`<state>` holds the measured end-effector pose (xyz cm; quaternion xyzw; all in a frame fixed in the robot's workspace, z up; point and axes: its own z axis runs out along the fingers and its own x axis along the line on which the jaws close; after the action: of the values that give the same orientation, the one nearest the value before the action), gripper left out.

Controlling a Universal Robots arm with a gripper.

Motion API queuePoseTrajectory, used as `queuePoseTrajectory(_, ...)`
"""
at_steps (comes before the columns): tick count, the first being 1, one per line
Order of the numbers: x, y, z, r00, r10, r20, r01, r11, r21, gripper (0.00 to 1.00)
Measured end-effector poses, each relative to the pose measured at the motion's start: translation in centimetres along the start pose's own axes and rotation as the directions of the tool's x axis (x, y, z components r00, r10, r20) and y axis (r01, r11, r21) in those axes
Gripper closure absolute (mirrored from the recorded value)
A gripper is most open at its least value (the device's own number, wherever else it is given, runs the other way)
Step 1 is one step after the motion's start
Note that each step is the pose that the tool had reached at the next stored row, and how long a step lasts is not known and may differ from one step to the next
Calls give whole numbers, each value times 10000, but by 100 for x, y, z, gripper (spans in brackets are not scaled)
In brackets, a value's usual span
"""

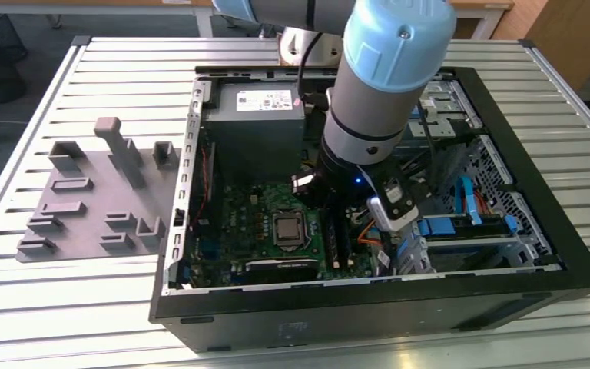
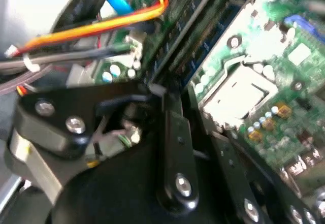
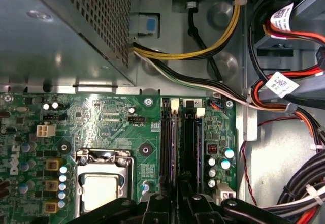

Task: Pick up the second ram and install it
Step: 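Insert the second ram into the second slot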

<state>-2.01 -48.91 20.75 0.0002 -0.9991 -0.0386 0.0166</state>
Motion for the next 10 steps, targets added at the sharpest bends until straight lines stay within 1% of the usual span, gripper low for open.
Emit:
queuePoseTrajectory(2,1,2,-30,10000,0,2,0,10000,-4,79)
queuePoseTrajectory(7,6,14,-173,10000,0,0,0,10000,-1,79)
queuePoseTrajectory(10,8,18,-235,10000,0,1,0,10000,-1,79)
